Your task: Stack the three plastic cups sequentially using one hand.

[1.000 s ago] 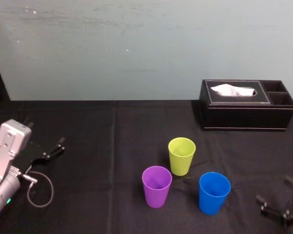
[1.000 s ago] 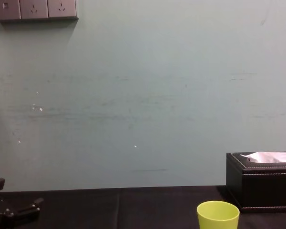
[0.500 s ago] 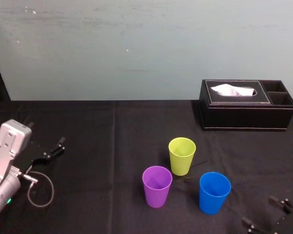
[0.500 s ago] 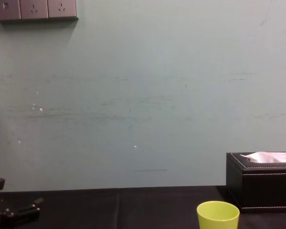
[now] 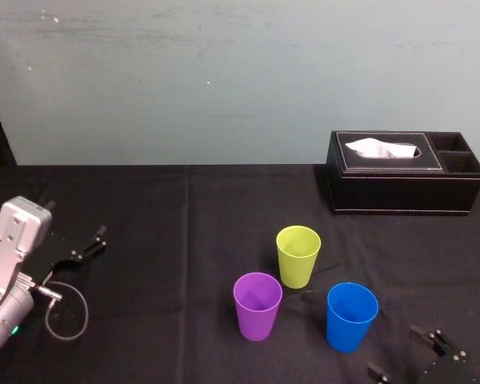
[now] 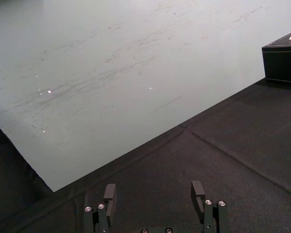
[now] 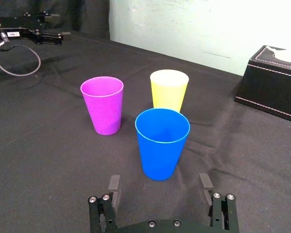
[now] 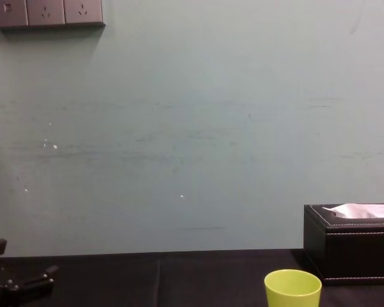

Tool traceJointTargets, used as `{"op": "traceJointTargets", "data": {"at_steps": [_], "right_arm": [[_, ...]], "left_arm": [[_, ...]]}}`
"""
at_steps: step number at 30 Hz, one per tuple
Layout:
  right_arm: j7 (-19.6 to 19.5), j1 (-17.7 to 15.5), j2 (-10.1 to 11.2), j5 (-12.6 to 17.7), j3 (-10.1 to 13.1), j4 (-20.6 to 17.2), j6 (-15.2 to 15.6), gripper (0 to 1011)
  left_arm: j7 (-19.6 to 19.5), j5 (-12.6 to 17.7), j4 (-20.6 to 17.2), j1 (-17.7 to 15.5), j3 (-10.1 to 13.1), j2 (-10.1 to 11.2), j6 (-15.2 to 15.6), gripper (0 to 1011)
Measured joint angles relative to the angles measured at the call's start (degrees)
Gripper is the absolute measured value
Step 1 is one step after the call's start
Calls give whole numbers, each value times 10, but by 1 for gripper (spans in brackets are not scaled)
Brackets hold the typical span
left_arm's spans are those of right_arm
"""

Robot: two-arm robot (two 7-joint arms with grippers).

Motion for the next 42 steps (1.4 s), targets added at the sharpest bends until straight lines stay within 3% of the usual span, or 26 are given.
{"op": "traceJointTargets", "data": {"at_steps": [18, 42], "right_arm": [[21, 37, -50, 1, -11, 31, 22, 1000], [40, 92, -106, -41, -28, 74, 28, 1000]], "left_arm": [[0, 0, 0, 0, 0, 0, 0, 1000], [0, 0, 0, 0, 0, 0, 0, 1000]]}}
